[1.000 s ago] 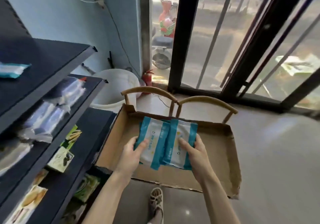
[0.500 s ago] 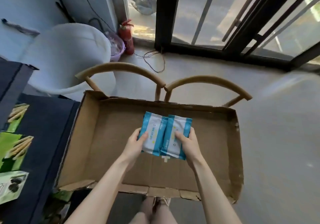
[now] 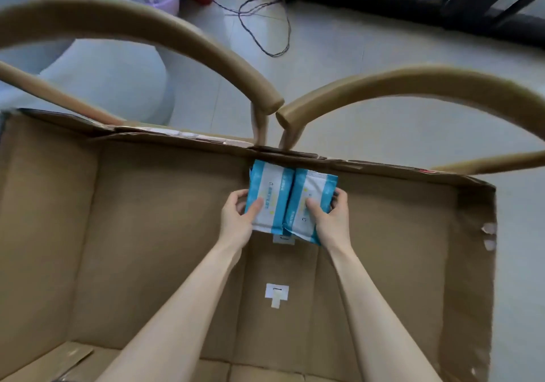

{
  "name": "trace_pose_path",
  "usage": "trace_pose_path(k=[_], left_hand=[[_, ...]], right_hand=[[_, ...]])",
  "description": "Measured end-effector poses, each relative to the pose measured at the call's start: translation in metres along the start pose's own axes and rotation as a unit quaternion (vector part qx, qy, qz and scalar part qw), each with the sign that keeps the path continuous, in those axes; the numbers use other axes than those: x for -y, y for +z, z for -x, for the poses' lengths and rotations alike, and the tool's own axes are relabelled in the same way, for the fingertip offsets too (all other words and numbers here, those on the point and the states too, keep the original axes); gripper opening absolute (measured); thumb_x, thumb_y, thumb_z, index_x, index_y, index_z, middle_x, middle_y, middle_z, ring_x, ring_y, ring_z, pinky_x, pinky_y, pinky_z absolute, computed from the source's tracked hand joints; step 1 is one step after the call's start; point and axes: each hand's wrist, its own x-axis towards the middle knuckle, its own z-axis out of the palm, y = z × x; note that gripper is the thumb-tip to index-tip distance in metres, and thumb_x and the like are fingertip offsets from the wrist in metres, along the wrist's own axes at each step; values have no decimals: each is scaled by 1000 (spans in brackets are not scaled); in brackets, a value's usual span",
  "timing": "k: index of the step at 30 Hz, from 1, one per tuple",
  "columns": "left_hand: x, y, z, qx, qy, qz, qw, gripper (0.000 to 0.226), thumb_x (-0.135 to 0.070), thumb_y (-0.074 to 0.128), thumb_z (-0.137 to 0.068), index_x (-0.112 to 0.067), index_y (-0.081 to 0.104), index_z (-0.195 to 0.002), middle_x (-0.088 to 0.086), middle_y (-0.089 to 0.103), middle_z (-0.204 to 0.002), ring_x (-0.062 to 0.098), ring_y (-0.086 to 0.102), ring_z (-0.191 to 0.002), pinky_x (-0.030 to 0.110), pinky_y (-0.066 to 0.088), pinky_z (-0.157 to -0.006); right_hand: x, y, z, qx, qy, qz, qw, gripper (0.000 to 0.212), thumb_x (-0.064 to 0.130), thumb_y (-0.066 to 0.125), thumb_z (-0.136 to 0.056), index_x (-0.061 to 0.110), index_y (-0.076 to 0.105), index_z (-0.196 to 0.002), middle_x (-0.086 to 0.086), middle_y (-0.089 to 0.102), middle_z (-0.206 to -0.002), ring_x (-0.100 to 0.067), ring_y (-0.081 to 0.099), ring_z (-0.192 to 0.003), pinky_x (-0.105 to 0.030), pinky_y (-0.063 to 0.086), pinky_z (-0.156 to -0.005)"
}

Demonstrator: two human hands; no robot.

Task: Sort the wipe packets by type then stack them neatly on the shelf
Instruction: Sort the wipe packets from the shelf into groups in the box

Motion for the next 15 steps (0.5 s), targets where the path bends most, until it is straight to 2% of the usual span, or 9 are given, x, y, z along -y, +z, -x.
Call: trace_pose_path(k=[2, 3, 4, 6, 7, 9, 10, 15], left_hand=[[10, 7, -17, -24, 30, -36, 999, 28, -16, 62, -91, -13, 54, -118, -1, 65, -106, 11, 64, -96, 27, 54, -82], [16, 10, -24, -38, 45, -66, 996, 26, -16, 60, -92, -15, 55, -118, -2, 63, -108, 11, 62, -98, 25, 52, -84], [18, 12, -26, -52, 60, -100, 992, 26, -18, 58, -93, -16, 56, -119, -2, 59, -111, 11, 59, -99, 20, 49, -85], [20, 17, -30, -77, 78, -163, 981, 27, -21, 54, -96, -16, 57, -122, -1, 49, -113, 7, 53, -96, 7, 42, -81], [21, 18, -30, -84, 86, -186, 975, 29, -22, 52, -96, -15, 56, -124, 0, 46, -112, 8, 51, -96, 9, 43, -84], [22, 19, -31, -89, 102, -243, 960, 32, -27, 51, -97, -15, 55, -126, -1, 47, -110, 15, 52, -101, 30, 45, -95], [21, 18, -31, -83, 103, -265, 955, 34, -29, 52, -96, -15, 54, -127, -1, 49, -110, 17, 53, -103, 37, 46, -95], [9, 6, -15, -5, 80, -341, 937, 43, -24, 52, -96, -14, 45, -138, 4, 53, -122, 16, 53, -107, 28, 46, -88]], right_hand=[[-10, 6, -17, -19, -26, 43, 999, 39, 14, 64, -89, 19, 41, -121, 10, 57, -102, 0, 58, -90, -11, 48, -70], [-15, 8, -23, -30, -39, 75, 996, 40, 16, 62, -90, 17, 42, -124, 9, 57, -103, -3, 58, -92, -9, 46, -72], [-18, 9, -27, -43, -56, 115, 991, 42, 18, 61, -90, 14, 43, -128, 6, 55, -109, -8, 56, -99, -10, 43, -78], [-26, 11, -33, -66, -106, 214, 969, 50, 24, 60, -91, 8, 41, -135, -3, 47, -123, -17, 45, -113, -22, 37, -93], [-29, 11, -34, -72, -127, 254, 956, 53, 26, 59, -92, 5, 40, -137, -8, 43, -127, -20, 42, -115, -27, 36, -96], [-32, 11, -34, -74, -140, 303, 940, 56, 28, 57, -93, 3, 37, -139, -13, 42, -130, -26, 41, -117, -35, 37, -99], [-31, 11, -33, -73, -140, 321, 934, 57, 29, 56, -93, 2, 36, -140, -14, 42, -131, -27, 40, -118, -35, 36, -98], [-19, 4, -13, -32, -120, 422, 898, 59, 28, 50, -96, 5, 27, -145, -12, 37, -140, -28, 38, -123, -36, 35, -100]])
